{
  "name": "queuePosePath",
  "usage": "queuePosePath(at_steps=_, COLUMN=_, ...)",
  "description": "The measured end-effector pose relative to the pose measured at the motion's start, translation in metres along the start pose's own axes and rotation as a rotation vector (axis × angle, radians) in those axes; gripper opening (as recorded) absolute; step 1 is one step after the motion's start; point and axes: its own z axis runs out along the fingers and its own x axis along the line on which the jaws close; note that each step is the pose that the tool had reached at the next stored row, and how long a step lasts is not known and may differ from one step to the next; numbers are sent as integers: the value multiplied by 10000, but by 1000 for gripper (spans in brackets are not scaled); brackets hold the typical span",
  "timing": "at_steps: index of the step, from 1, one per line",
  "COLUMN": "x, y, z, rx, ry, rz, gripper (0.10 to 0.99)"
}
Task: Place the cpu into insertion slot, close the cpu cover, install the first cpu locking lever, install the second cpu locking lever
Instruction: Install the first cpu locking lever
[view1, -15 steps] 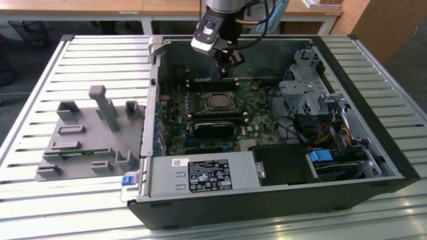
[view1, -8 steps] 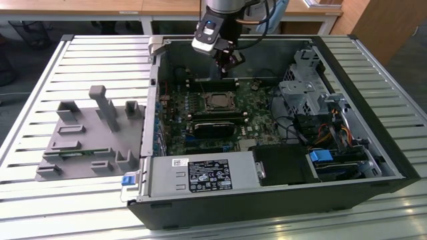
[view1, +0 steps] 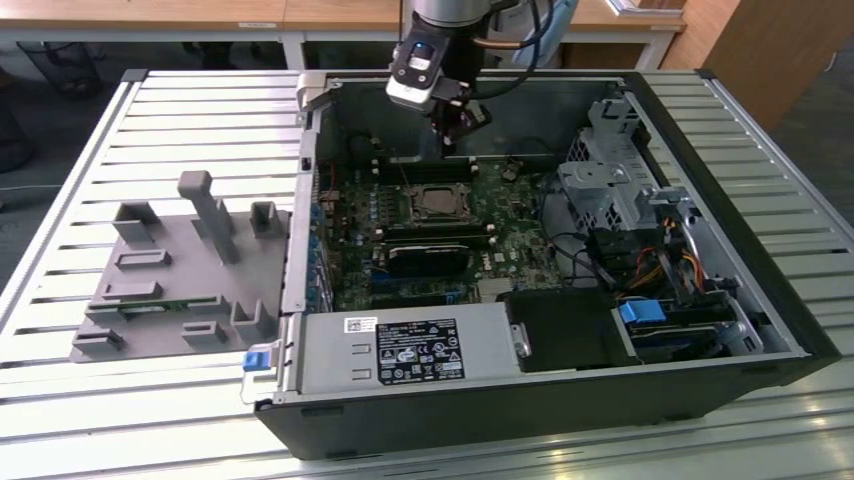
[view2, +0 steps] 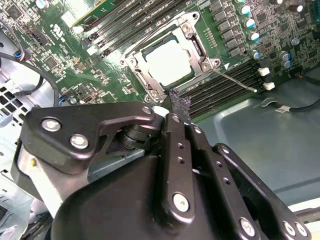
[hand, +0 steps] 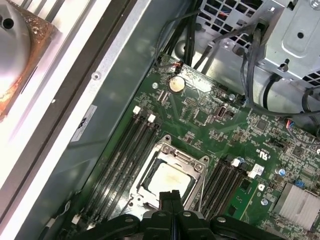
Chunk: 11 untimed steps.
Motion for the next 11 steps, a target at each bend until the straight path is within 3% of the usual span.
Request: queuePosePath(at_steps=11, x=0, y=0, z=0, rx=-10, ry=40, rz=-711, gripper=106)
